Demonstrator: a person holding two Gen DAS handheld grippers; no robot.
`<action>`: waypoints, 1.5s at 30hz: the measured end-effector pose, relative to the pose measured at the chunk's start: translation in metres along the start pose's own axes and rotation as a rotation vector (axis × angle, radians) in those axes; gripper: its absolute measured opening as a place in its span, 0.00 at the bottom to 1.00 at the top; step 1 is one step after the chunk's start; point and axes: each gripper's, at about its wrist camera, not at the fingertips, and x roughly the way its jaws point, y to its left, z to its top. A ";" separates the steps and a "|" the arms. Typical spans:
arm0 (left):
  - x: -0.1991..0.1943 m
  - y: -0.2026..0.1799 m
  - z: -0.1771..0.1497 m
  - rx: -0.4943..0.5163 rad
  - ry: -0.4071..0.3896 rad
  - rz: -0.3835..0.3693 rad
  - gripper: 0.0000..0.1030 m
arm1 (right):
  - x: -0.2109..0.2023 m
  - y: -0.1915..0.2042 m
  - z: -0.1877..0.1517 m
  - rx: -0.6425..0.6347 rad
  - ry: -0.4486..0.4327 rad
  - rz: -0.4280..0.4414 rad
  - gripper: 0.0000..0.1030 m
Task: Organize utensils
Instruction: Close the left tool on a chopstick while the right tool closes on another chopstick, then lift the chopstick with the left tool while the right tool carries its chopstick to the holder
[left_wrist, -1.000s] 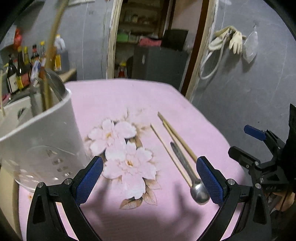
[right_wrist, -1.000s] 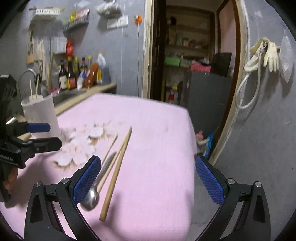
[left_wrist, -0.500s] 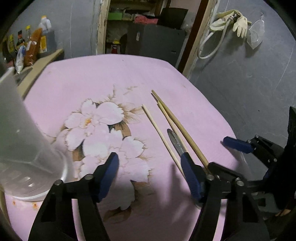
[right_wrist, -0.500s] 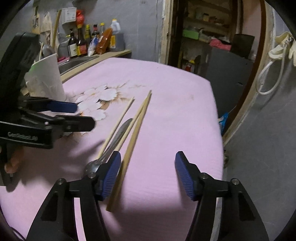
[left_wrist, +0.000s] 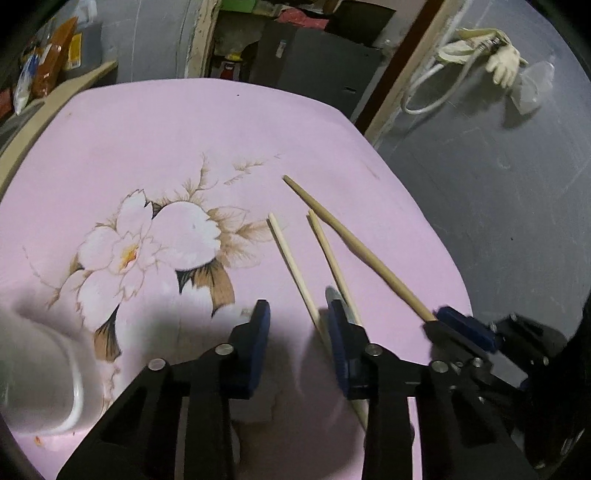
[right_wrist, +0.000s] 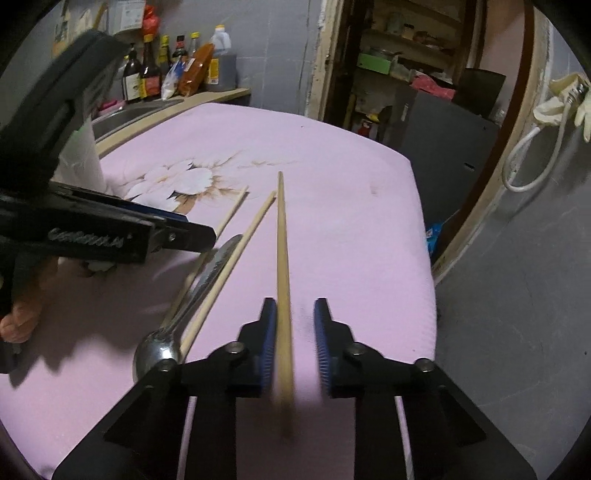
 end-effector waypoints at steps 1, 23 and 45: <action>0.002 0.001 0.004 -0.012 0.005 0.000 0.21 | -0.001 -0.003 -0.001 0.004 0.001 -0.010 0.06; 0.002 0.006 0.019 -0.009 0.083 0.018 0.02 | 0.075 -0.028 0.076 0.112 0.224 0.177 0.08; -0.175 -0.019 -0.039 0.153 -0.579 0.055 0.02 | -0.106 0.024 0.053 0.179 -0.473 0.117 0.04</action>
